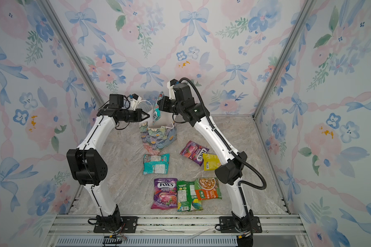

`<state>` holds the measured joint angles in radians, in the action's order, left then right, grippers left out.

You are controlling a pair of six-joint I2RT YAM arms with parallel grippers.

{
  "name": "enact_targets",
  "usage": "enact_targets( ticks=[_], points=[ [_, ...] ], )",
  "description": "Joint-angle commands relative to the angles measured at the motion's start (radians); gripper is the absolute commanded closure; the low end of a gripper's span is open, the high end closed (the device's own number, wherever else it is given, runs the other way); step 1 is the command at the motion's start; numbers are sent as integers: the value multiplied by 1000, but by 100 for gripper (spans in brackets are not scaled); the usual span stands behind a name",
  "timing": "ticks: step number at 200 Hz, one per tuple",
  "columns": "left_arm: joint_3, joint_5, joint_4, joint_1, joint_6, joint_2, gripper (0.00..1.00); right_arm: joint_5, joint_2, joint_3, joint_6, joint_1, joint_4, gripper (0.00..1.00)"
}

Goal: Place the snacks into the paper bag
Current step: 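Lower the teal packet into the bag and open the right gripper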

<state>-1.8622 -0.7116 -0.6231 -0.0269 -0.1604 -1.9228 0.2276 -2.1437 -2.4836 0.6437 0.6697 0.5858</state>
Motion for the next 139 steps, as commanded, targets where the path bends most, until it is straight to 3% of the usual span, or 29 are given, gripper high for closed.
enact_targets(
  ticks=[1, 60, 139],
  points=[
    [20, 4, -32, -6, 14, 37, 100, -14, 86, 78, 12, 20, -83, 100],
    [20, 2, -32, -5, 14, 38, 100, -34, 192, 281, 49, 29, -180, 100],
    [20, 1, -32, -4, 13, 41, 100, -45, 195, 275, 42, 57, -182, 100]
  ],
)
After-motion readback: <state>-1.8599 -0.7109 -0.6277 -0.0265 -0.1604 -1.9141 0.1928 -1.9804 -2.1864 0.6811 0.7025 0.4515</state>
